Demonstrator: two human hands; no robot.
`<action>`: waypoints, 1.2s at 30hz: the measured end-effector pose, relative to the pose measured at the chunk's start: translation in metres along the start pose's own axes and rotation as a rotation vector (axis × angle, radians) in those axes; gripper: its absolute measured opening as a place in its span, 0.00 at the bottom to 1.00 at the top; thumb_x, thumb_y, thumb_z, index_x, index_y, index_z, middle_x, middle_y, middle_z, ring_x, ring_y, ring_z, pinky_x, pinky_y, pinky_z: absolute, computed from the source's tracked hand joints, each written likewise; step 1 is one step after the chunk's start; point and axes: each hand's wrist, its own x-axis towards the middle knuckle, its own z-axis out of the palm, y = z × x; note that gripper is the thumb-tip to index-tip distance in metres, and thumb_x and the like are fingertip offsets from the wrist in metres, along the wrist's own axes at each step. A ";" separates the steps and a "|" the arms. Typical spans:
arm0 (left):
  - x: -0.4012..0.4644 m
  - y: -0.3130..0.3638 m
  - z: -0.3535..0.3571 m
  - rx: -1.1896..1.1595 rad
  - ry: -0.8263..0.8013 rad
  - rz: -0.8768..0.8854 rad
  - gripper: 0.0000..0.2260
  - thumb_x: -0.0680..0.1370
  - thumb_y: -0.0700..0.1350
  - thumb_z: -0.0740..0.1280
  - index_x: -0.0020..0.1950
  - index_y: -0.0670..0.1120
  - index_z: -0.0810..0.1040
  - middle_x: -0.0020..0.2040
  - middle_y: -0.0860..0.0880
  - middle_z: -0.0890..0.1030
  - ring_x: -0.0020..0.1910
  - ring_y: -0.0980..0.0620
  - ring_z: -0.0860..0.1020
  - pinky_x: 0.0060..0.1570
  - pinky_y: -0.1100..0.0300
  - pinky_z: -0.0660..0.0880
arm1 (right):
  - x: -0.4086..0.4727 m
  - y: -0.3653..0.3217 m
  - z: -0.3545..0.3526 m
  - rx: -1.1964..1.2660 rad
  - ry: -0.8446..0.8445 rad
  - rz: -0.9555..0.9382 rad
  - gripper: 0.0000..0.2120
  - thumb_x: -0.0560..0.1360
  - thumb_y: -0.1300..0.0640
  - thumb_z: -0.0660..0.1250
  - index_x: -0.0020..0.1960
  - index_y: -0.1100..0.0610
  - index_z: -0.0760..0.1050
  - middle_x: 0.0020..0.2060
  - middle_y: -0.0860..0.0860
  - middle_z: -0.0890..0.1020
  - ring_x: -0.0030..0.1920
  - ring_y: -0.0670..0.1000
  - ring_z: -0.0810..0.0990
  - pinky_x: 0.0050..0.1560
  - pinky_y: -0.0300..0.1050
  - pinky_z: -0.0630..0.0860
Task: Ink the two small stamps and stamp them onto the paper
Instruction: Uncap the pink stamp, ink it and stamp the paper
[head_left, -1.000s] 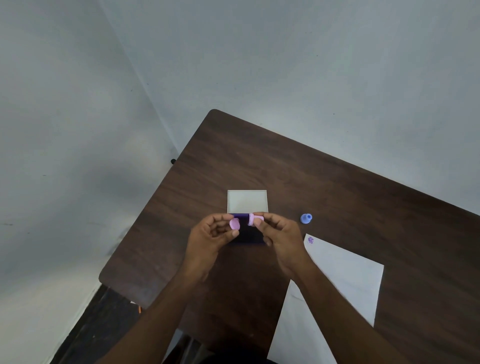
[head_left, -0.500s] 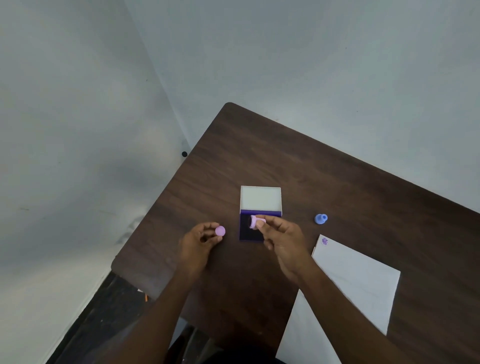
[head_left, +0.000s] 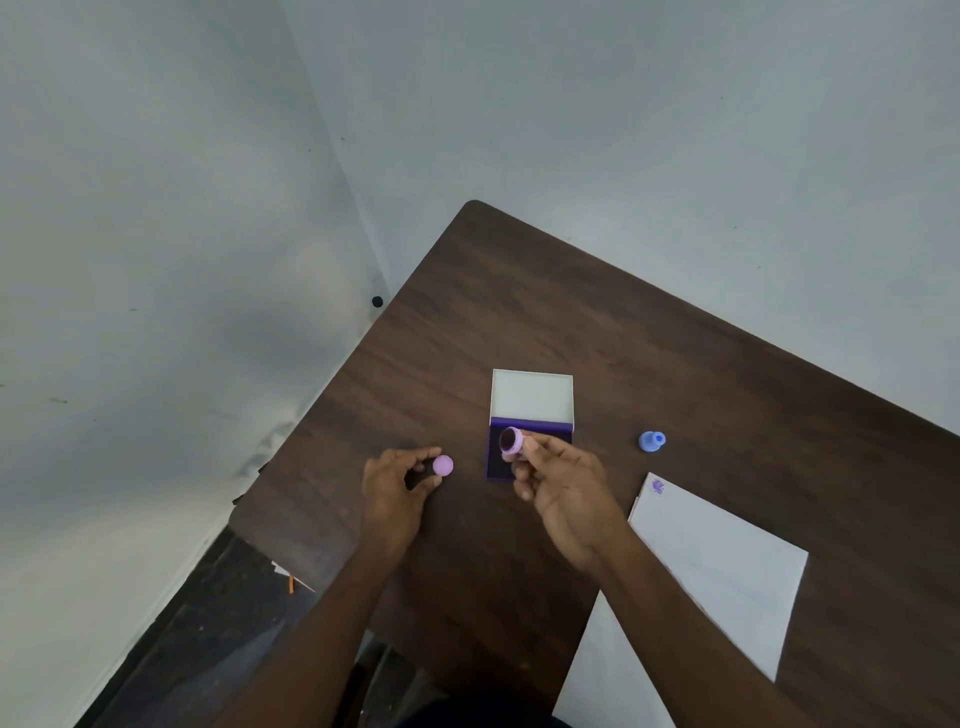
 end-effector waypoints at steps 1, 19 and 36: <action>0.000 0.001 -0.002 -0.001 -0.003 -0.004 0.19 0.68 0.41 0.77 0.58 0.55 0.82 0.44 0.55 0.79 0.44 0.59 0.75 0.53 0.56 0.72 | -0.001 -0.001 0.000 0.056 -0.027 0.018 0.13 0.73 0.54 0.69 0.53 0.60 0.81 0.44 0.57 0.81 0.38 0.49 0.75 0.38 0.44 0.72; -0.011 0.144 -0.036 -0.355 -0.155 0.286 0.19 0.66 0.50 0.77 0.56 0.52 0.83 0.52 0.55 0.80 0.50 0.55 0.79 0.46 0.68 0.76 | -0.011 -0.010 0.000 0.575 -0.235 0.079 0.15 0.77 0.60 0.62 0.62 0.64 0.72 0.46 0.57 0.79 0.39 0.49 0.75 0.45 0.46 0.71; -0.012 0.159 -0.032 -0.161 -0.092 0.314 0.22 0.63 0.60 0.72 0.54 0.53 0.84 0.52 0.55 0.75 0.55 0.55 0.71 0.50 0.77 0.67 | -0.011 -0.009 -0.005 0.673 -0.276 0.103 0.17 0.77 0.60 0.59 0.65 0.63 0.68 0.47 0.58 0.77 0.42 0.50 0.74 0.44 0.48 0.66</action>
